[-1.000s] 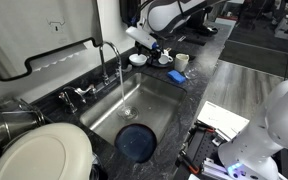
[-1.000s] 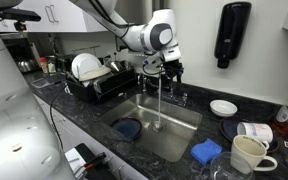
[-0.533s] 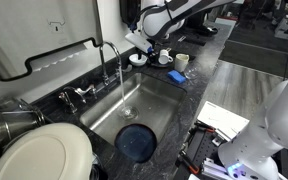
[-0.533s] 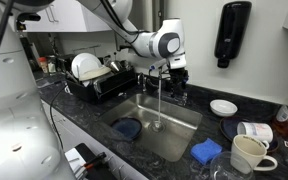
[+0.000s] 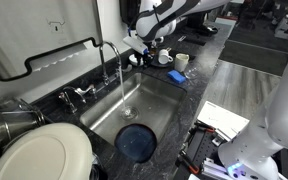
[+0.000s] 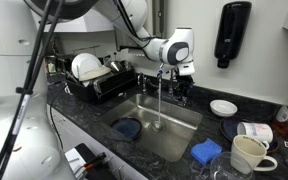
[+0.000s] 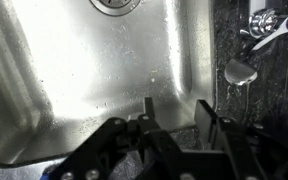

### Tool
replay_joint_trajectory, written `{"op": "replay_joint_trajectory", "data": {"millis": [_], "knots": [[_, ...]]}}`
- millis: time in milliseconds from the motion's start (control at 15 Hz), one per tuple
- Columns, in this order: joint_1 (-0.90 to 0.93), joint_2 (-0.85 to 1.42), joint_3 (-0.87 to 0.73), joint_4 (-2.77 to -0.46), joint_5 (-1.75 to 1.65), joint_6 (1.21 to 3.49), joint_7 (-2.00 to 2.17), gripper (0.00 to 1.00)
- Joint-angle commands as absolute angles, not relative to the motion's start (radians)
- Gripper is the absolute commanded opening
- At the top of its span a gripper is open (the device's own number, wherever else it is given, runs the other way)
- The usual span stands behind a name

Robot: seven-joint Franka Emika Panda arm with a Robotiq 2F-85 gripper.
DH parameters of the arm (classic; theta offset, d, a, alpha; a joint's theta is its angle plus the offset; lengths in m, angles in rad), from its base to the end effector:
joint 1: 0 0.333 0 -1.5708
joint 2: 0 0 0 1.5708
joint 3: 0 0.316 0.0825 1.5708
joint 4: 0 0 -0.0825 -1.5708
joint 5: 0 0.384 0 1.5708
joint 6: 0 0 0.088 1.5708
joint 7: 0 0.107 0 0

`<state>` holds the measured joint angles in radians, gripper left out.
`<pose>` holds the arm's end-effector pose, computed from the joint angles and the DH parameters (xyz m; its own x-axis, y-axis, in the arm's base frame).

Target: Turn off the water switch on the right tap

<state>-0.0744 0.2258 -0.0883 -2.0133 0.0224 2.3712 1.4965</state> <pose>0.5973 -0.0960 0.3553 -0.1005 -0.9949 0.0120 -0.9864 0.0981 -0.1322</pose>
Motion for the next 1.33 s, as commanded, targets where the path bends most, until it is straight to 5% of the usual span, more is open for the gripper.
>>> {"op": "replay_joint_trajectory", "data": {"millis": [0, 133, 267, 1267], "knots": [[-0.072, 0.290, -0.098, -1.953, 0.069, 2.406, 1.446, 0.18], [-0.075, 0.309, -0.091, -1.933, 0.109, 2.407, 1.429, 0.04], [-0.081, 0.324, -0.079, -1.913, 0.173, 2.383, 1.391, 0.00], [-0.055, 0.463, -0.102, -1.824, 0.280, 2.570, 1.354, 0.00]]}}
